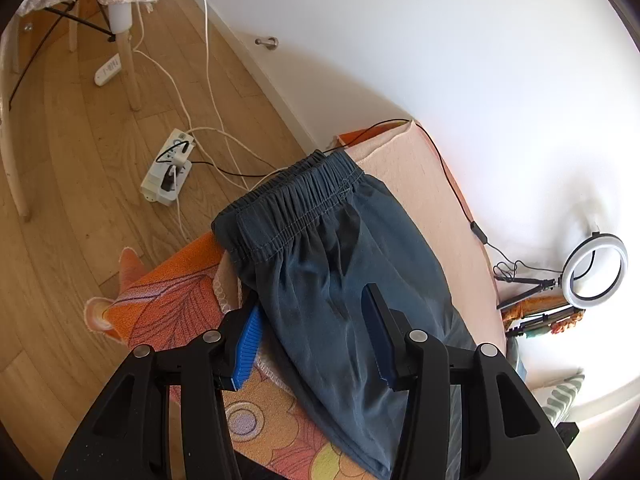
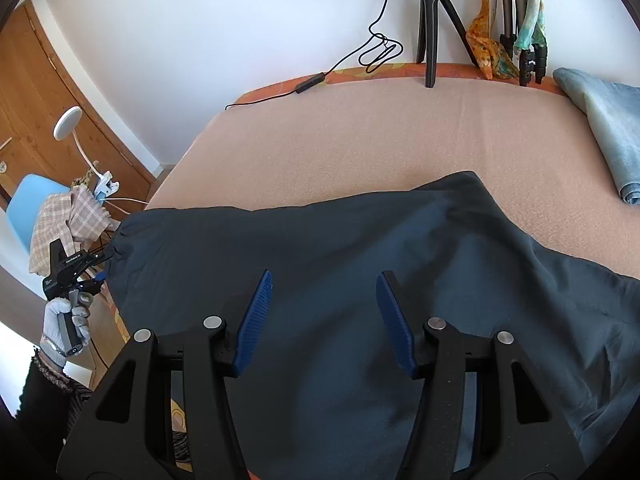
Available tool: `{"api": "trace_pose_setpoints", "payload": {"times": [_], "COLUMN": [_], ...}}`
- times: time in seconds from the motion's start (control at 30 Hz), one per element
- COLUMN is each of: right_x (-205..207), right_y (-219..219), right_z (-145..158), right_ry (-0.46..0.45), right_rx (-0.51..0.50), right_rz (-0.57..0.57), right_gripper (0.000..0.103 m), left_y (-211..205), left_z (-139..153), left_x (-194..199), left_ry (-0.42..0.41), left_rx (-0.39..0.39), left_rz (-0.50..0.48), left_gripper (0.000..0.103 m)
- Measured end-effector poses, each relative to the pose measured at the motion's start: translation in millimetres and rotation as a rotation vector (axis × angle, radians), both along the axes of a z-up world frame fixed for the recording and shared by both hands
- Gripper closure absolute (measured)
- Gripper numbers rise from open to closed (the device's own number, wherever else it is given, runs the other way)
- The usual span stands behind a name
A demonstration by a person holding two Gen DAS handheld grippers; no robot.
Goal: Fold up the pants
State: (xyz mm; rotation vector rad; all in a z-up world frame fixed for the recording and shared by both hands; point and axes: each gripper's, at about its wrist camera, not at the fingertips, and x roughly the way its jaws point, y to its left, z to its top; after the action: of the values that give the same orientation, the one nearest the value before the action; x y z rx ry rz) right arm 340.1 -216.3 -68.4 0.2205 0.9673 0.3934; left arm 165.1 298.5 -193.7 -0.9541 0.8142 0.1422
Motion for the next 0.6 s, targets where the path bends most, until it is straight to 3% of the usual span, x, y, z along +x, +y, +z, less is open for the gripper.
{"api": "trace_pose_setpoints", "payload": {"times": [0.1,0.17,0.2,0.23,0.37,0.6], "right_x": [-0.7,-1.6,-2.0,-2.3,-2.9,-3.3], "right_y": [3.2,3.8,3.1,2.2,-2.0,-2.1], "right_z": [-0.9,-1.0,-1.0,-0.9,0.0,-0.5], "right_ry": [0.001,-0.001,-0.002,-0.002,-0.005,0.004], "right_rx": [-0.007,-0.013,-0.013,-0.012,-0.009,0.006], "right_rz": [0.006,0.007,0.006,0.005,-0.004,0.000], "right_gripper": [0.046,0.046,0.046,0.046,0.046,0.046], "left_y": [1.1,0.1,-0.1,0.7,-3.1,-47.9], "left_z": [-2.6,-4.1,-6.6,-8.3,-1.7,50.2], "left_x": [1.7,3.0,3.1,2.5,3.0,9.3], "left_ry": [-0.024,-0.010,-0.002,-0.005,-0.030,-0.139], "left_rx": [-0.022,-0.001,0.007,0.013,0.066,0.358], "left_rz": [0.030,0.037,0.040,0.046,0.044,-0.051], "left_gripper": [0.059,0.076,0.092,0.096,0.098,0.100]}}
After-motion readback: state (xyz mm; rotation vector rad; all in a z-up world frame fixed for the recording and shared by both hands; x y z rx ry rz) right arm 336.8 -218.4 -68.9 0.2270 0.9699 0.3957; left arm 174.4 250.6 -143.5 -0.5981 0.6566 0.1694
